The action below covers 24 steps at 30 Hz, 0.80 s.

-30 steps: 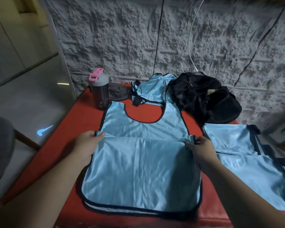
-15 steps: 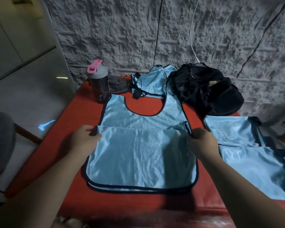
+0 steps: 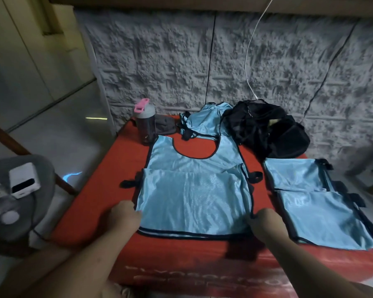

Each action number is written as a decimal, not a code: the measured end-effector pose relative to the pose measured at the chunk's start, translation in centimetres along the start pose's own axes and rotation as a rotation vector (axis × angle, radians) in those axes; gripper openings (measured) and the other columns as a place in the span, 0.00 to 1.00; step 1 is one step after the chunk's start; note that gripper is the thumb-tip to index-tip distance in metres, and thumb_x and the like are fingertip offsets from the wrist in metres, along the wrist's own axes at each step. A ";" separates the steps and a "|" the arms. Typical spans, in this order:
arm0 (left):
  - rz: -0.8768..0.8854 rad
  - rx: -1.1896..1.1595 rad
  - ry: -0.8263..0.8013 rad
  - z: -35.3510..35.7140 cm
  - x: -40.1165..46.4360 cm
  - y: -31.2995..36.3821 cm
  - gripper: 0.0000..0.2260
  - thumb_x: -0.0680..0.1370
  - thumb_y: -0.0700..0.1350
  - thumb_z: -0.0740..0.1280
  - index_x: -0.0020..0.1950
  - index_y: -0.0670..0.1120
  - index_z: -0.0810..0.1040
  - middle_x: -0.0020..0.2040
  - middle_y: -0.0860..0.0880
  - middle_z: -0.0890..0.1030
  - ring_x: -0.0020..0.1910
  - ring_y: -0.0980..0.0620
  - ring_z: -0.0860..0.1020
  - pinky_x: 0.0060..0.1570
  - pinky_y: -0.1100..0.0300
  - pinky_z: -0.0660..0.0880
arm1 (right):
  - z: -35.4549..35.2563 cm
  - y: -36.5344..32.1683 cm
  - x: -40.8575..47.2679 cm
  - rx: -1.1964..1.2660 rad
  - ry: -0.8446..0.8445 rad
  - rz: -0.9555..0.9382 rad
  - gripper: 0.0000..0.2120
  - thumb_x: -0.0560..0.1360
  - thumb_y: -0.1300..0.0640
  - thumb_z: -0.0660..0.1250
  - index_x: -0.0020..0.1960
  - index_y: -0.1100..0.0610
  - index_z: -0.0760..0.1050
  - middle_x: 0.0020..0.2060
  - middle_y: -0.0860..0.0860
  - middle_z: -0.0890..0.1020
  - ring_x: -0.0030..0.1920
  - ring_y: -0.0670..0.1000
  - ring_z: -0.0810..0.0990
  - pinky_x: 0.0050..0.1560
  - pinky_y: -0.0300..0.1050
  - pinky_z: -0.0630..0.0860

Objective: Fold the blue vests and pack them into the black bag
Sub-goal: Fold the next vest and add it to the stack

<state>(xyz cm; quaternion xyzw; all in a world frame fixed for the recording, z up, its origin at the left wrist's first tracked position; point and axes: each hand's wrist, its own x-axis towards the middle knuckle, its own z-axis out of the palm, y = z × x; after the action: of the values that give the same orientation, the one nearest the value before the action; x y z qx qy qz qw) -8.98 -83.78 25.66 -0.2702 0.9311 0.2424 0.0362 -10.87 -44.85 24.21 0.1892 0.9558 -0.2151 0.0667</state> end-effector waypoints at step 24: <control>-0.152 -0.150 -0.120 -0.2 -0.8 0.0 0.14 0.70 0.45 0.78 0.32 0.40 0.77 0.27 0.44 0.81 0.23 0.46 0.81 0.22 0.60 0.74 | -0.2 -1.0 -0.4 0.097 -0.027 -0.002 0.19 0.68 0.41 0.75 0.41 0.57 0.77 0.34 0.51 0.79 0.35 0.55 0.78 0.34 0.43 0.69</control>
<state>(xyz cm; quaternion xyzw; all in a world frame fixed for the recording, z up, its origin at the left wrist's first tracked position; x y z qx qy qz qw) -8.27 -83.47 26.03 -0.3268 0.8835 0.3234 0.0898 -10.91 -45.76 24.90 0.1884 0.9434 -0.2638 0.0701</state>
